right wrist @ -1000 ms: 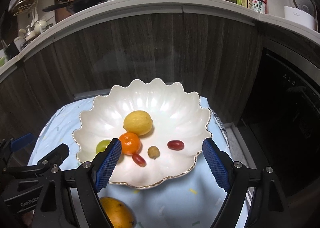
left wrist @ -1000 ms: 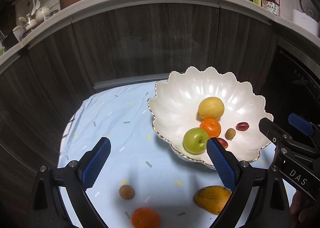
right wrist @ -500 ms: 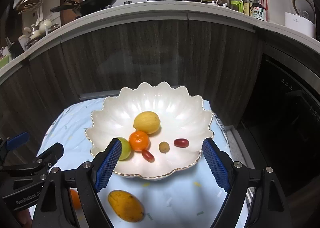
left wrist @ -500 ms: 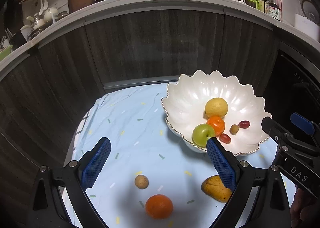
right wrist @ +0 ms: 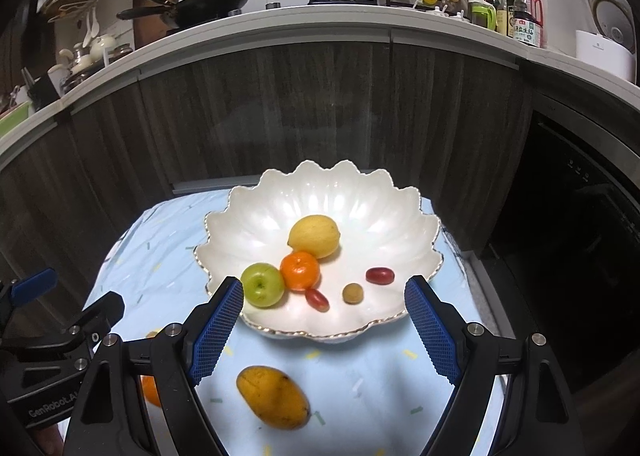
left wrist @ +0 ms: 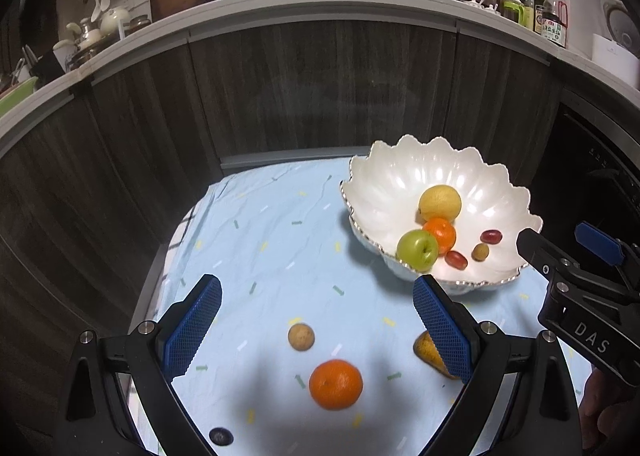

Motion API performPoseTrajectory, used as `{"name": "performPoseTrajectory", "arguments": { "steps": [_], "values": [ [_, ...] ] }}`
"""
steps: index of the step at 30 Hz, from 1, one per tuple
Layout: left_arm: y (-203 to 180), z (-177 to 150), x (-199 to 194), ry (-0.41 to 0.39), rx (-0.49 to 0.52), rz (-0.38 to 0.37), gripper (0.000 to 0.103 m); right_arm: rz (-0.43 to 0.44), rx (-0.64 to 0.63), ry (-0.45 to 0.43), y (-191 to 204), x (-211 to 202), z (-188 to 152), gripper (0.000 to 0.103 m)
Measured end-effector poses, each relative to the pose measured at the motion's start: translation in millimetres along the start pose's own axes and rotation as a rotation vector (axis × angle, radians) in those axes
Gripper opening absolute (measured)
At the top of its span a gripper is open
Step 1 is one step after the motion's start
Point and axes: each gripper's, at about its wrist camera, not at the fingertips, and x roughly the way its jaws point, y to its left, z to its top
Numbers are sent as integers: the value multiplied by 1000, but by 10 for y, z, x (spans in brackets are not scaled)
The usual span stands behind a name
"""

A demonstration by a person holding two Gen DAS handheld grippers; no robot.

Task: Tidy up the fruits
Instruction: 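Withdraw the left tool toward the mandarin while the right tool approaches the mango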

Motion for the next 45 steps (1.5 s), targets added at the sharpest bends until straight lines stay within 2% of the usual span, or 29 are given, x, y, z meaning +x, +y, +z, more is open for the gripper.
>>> {"name": "performPoseTrajectory", "arguments": {
  "steps": [22, 45],
  "values": [
    [176, -411, -54, 26, -13, 33, 95, 5, -76, 30, 187, -28, -324, 83],
    [14, -790, 309, 114, 38, 4, 92, 16, -107, 96, 144, 291, -656, 83]
  ]
}}
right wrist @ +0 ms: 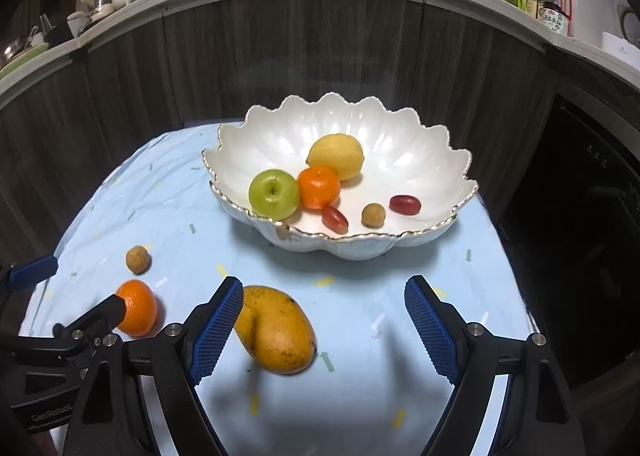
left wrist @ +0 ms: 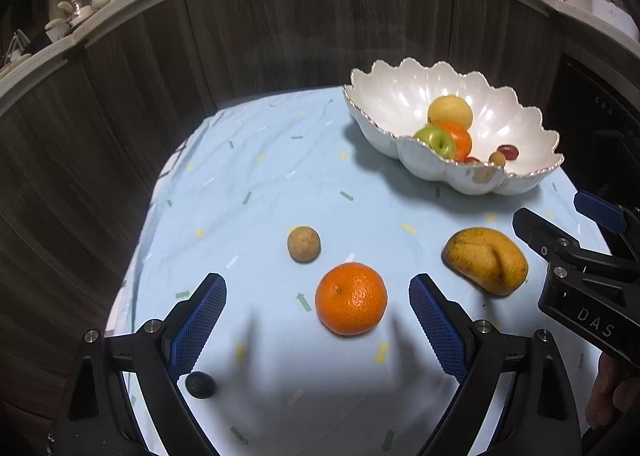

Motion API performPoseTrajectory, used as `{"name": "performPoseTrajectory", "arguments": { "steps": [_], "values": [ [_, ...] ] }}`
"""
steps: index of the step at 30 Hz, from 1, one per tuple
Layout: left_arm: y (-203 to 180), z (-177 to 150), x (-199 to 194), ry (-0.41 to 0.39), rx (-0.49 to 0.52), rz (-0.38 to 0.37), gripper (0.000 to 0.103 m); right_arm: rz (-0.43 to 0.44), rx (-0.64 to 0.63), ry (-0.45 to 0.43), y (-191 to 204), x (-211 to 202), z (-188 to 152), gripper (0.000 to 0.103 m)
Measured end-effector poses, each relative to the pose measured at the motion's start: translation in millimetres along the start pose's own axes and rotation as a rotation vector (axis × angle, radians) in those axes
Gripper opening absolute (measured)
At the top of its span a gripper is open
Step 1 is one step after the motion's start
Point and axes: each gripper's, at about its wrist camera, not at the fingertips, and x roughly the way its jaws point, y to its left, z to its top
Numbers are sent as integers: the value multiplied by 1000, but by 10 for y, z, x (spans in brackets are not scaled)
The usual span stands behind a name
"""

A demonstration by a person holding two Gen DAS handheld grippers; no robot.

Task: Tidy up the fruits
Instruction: 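Withdraw the left tool toward the mandarin while the right tool approaches the mango, then close the left tool on the mandarin while the right tool grips the mango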

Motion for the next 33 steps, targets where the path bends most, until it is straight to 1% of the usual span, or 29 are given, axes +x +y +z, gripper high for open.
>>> {"name": "performPoseTrajectory", "arguments": {
  "steps": [1, 3, 11, 16, 23, 33],
  "values": [
    [-3, -10, 20, 5, 2, -2, 90, 2, -2, 3, 4, 13, -9, 83],
    [-11, -28, 57, 11, 6, -5, 89, 9, -7, 9, 10, 39, -28, 83],
    [-30, -79, 159, 23, 12, -13, 89, 53, -22, 44, 56, 146, -89, 83],
    [-36, -109, 229, 35, 15, -15, 82, 73, -29, 66, 80, 212, -121, 83],
    [-40, -128, 320, 41, 19, -25, 78, 93, -35, 100, 100, 311, -147, 83],
    [-61, -154, 438, 62, 19, -51, 67, 125, -34, 125, 152, 408, -173, 82]
  ]
}}
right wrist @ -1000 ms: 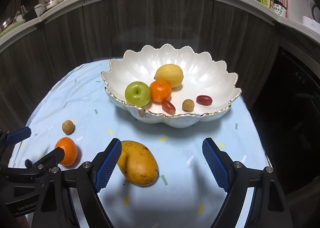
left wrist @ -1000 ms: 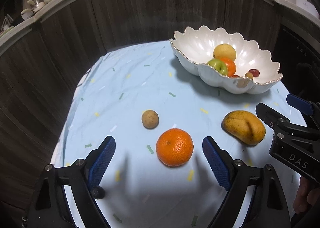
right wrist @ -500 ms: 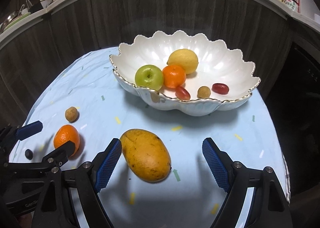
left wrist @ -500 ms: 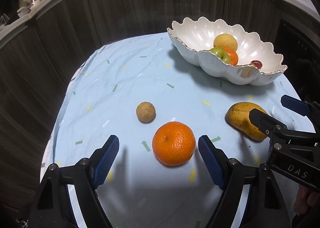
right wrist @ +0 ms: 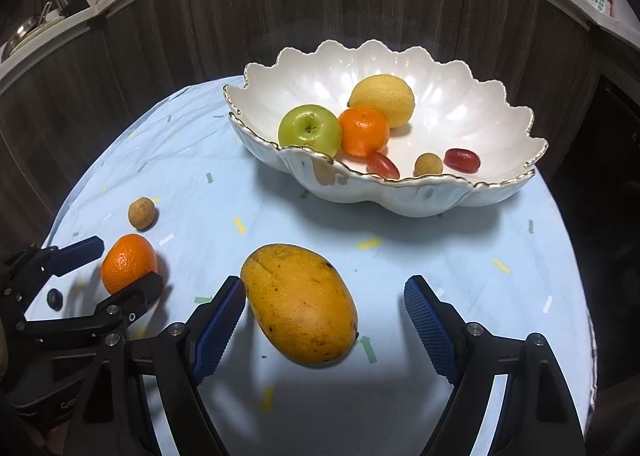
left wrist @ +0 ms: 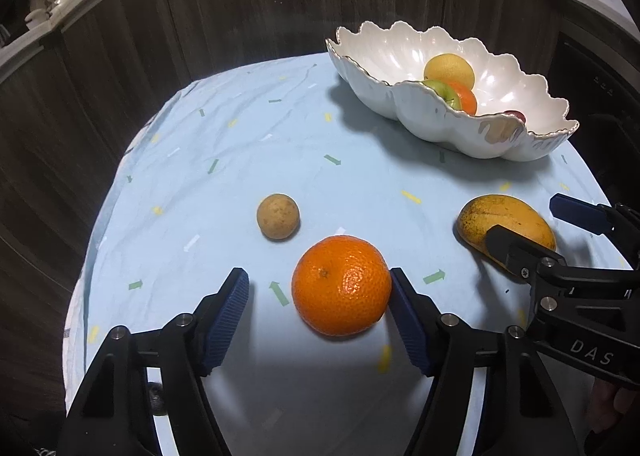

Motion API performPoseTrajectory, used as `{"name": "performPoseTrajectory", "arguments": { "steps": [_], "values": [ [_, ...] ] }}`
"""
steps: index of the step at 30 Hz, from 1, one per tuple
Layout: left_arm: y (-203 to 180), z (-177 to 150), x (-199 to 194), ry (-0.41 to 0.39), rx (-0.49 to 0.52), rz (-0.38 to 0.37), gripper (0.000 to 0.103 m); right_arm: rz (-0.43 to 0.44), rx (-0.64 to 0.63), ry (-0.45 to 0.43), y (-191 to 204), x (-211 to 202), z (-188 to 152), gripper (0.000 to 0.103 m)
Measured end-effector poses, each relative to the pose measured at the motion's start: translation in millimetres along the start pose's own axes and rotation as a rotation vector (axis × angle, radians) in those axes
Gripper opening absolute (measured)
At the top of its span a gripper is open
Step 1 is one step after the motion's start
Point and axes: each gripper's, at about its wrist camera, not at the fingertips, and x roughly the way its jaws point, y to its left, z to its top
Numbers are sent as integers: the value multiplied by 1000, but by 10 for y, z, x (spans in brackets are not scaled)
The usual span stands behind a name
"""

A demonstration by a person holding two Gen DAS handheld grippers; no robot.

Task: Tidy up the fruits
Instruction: 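Close the left tool on the mandarin while the right tool grips the mango, then lift the mandarin and mango and carry them over the white bowl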

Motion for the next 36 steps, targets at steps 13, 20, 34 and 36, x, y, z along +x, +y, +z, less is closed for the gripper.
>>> {"name": "performPoseTrajectory", "arguments": {
  "steps": [13, 20, 34, 36],
  "values": [
    [-68, 4, 55, 6, 8, -44, 46, 96, 10, 42, -25, 170, -39, 65],
    [-67, 11, 38, 3, 2, -49, 45, 91, -2, 34, 13, 153, -41, 57],
    [-67, 76, -134, -34, -7, -38, 44, 70, 12, -6, -3, -58, 13, 55],
    [-75, 92, -184, -42, -9, -35, 44, 68, 15, -13, -9, -90, 25, 55]
  ]
}}
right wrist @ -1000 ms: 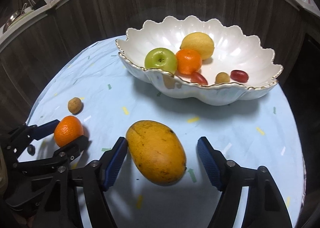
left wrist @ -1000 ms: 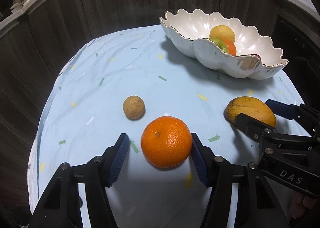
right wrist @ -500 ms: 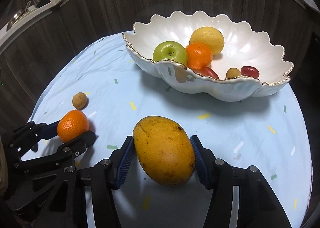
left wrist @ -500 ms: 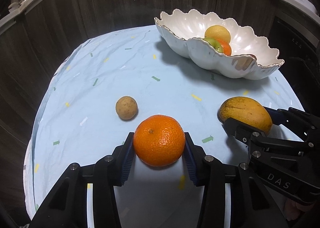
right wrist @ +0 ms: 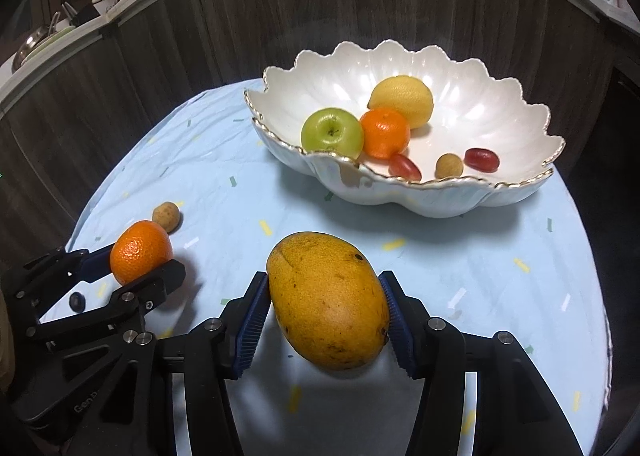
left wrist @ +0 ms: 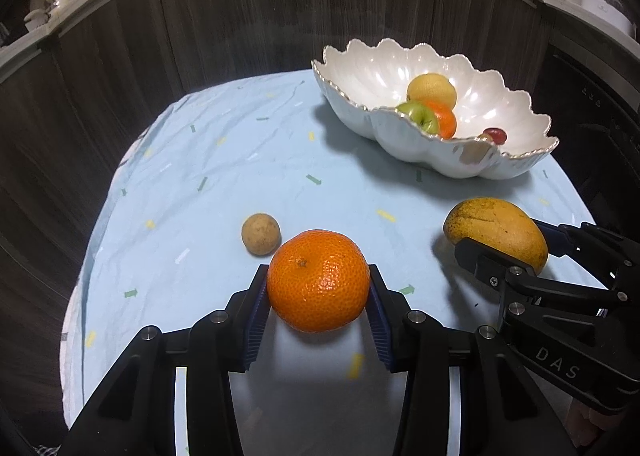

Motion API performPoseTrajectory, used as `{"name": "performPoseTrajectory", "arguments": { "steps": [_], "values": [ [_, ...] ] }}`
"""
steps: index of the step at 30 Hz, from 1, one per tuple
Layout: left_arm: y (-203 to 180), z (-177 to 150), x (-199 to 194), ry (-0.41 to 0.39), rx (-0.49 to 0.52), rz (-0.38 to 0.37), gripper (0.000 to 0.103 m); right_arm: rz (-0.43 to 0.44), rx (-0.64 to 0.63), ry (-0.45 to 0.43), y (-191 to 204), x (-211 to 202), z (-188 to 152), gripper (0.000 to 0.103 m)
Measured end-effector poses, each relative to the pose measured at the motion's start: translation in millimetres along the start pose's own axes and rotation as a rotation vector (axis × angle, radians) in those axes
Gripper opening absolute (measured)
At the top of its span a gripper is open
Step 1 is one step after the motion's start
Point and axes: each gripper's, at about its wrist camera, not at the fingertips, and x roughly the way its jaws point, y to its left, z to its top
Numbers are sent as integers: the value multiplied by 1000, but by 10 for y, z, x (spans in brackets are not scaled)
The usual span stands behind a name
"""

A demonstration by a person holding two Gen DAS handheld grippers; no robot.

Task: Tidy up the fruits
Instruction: 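Lift the mandarin and mango and carry them over the white bowl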

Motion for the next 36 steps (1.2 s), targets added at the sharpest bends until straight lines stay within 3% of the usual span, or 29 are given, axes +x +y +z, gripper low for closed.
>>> {"name": "performPoseTrajectory", "arguments": {
  "steps": [36],
  "values": [
    [-255, 585, -573, -133, 13, 8, 44, -52, 80, -168, -252, -737, 393, 55]
  ]
}}
